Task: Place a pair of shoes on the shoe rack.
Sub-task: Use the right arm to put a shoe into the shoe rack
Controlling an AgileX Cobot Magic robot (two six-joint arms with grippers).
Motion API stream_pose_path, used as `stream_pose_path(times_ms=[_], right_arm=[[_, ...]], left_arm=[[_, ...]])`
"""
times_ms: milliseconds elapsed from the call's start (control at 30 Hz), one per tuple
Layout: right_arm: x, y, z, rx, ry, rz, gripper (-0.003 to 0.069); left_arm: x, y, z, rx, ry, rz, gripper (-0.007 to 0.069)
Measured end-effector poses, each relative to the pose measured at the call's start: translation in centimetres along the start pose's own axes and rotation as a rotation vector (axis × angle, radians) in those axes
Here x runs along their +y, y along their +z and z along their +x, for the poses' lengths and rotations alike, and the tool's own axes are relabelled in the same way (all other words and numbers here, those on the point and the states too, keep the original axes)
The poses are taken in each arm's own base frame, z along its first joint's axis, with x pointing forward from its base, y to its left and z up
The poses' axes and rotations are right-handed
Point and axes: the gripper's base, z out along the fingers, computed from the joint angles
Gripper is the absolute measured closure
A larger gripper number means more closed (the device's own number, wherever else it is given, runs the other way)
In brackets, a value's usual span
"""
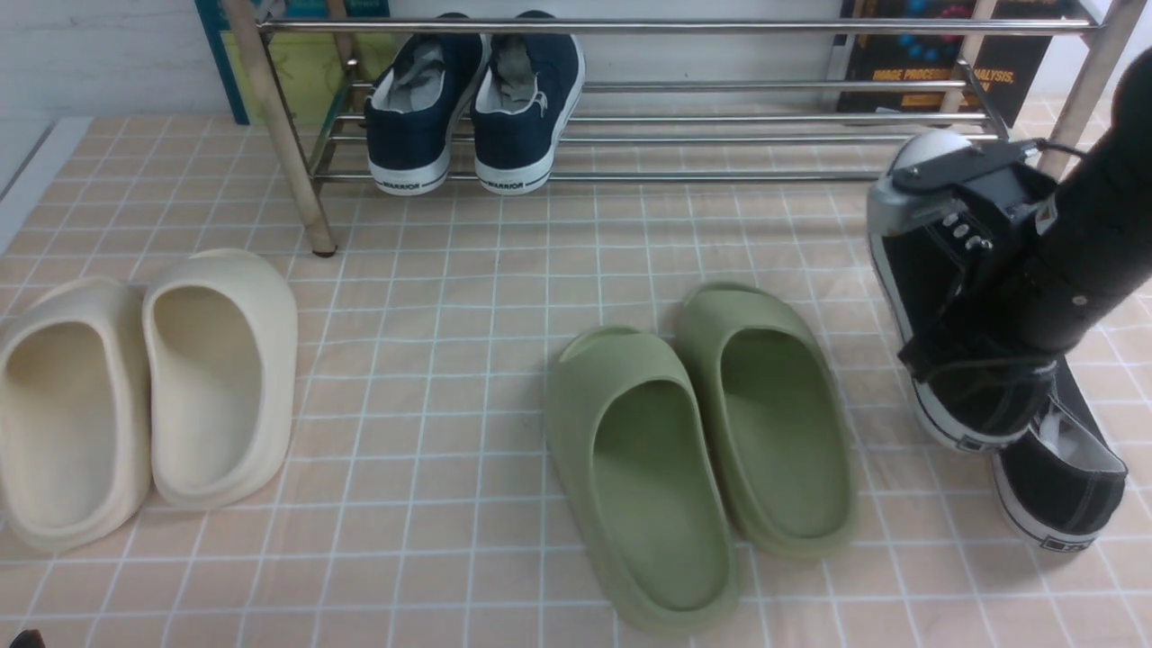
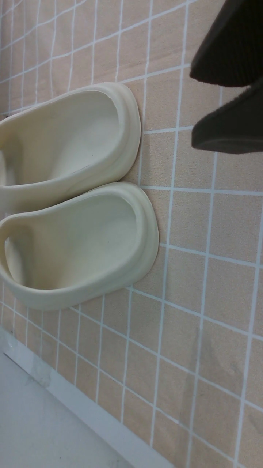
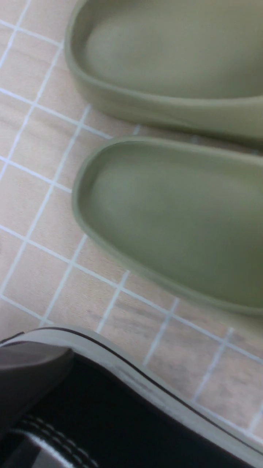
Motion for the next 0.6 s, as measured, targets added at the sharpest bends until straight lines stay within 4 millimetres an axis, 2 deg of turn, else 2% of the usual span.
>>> stream_pose_path(times_ms=[100,333,533,600], right_arm=[[-0.2,0.3,-1.0,-0.005,-0.005,0.006,0.0653],[-0.8,2.6,-4.3,0.009,-0.041,0.024,0.0653],[-1.5,3.8,-8.0,-0.029,-0.064,0.056,0.0653],[-1.8,4.7,-9.3,-0.034,-0.069,0.064,0.0653]], left_arm=[[0.0,0.0,0.0,0.0,0.001,0.0,0.04],[0.0,0.0,0.0,0.0,0.001,0.0,0.0389],[0.0,0.0,0.0,0.0,0.002,-0.001,0.0388],[0.0,0.0,0.0,0.0,0.003,-0.001,0.0388]])
